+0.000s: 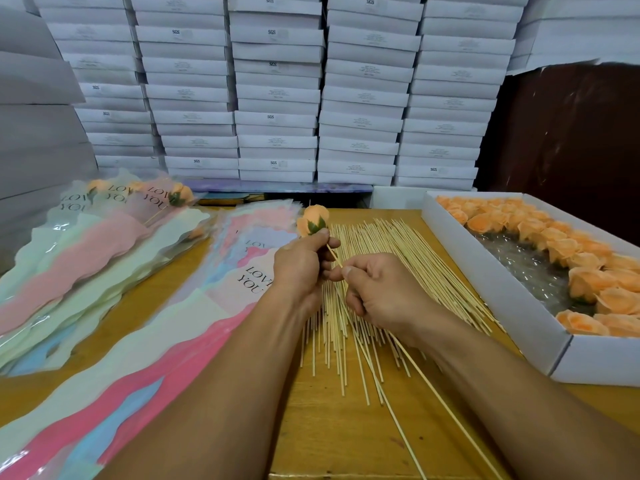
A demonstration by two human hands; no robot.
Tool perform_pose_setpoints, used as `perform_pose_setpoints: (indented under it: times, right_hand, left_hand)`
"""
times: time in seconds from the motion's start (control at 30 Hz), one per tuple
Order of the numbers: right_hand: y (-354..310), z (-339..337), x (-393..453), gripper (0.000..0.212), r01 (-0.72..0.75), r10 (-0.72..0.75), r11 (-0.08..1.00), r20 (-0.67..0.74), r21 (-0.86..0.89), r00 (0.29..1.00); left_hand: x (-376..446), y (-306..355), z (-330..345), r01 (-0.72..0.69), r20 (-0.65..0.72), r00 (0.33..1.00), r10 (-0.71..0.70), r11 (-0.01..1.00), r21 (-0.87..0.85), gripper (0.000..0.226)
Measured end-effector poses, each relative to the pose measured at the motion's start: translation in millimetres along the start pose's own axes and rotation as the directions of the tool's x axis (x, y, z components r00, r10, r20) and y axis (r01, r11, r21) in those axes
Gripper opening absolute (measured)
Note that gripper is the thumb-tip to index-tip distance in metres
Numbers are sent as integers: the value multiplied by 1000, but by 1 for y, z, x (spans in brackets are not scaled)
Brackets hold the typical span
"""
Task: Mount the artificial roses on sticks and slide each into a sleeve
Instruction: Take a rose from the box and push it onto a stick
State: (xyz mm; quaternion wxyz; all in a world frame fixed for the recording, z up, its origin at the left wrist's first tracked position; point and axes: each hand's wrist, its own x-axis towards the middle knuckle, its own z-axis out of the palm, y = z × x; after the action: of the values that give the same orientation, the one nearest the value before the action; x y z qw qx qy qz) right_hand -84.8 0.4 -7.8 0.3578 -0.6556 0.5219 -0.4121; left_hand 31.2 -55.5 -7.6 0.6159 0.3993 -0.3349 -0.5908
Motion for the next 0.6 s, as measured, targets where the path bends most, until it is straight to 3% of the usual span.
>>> perform_pose_setpoints:
  times: [0.43,0.5,0.6]
  right_hand:
    - [-1,-5,3,27,-149,132,945,75,293,988]
    - [1,-10,6,27,-192,168,925,102,327,981]
    - [4,-18,9,25,-211,186,895,101,393,977]
  left_hand:
    - [6,-6,-2,-18,17,1000,18,1000,18,24]
    - [7,-11,-3,-36,-1,999,36,996,76,29]
    - [6,-12,-3,-163,-18,984,178,930,329,46]
